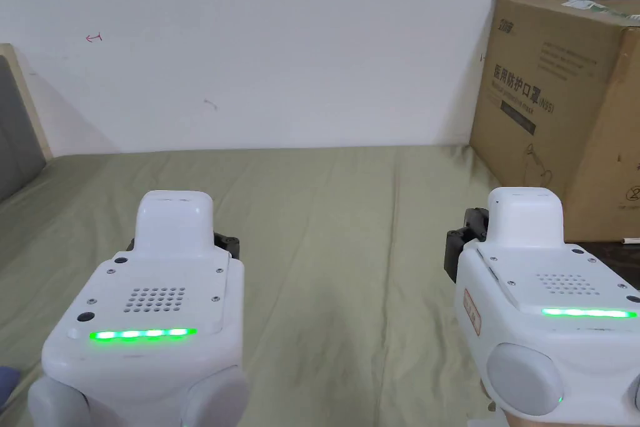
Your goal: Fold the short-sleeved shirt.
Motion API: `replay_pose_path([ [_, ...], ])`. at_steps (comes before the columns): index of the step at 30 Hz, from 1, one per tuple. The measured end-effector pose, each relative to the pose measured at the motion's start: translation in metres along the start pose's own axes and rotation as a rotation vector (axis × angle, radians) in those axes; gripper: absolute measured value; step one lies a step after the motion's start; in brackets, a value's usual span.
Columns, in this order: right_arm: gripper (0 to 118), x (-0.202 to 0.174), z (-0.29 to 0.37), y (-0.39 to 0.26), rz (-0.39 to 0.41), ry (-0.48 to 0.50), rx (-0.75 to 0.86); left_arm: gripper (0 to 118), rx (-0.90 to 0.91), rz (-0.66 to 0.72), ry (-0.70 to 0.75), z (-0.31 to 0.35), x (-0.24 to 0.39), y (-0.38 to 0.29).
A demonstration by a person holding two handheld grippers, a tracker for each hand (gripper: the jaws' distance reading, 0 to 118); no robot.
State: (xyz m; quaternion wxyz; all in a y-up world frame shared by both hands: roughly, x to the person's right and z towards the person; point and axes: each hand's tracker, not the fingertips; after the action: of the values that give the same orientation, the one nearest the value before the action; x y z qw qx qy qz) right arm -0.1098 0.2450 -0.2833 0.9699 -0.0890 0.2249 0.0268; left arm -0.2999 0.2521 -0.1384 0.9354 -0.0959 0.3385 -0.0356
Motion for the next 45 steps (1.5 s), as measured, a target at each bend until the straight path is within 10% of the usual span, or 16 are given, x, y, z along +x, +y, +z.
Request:
replay_pose_path([
  [7, 23, 0.0, 0.001, -0.002, 0.012, 0.008, -0.003, 23, -0.052, 0.041, -0.057, -0.005, -0.001, -0.001],
  [10, 97, 0.0, 0.002, -0.002, 0.022, 0.003, 0.006, 67, -0.045, 0.052, -0.061, -0.004, 0.001, -0.001],
  [12, 115, 0.002, 0.003, -0.002, 0.009, 0.001, 0.016, 101, -0.037, 0.045, -0.073, -0.004, 0.0, 0.0],
  [45, 115, -0.005, 0.004, -0.003, 0.045, 0.008, 0.038, 115, -0.042, 0.042, -0.119, 0.002, 0.002, 0.004],
])
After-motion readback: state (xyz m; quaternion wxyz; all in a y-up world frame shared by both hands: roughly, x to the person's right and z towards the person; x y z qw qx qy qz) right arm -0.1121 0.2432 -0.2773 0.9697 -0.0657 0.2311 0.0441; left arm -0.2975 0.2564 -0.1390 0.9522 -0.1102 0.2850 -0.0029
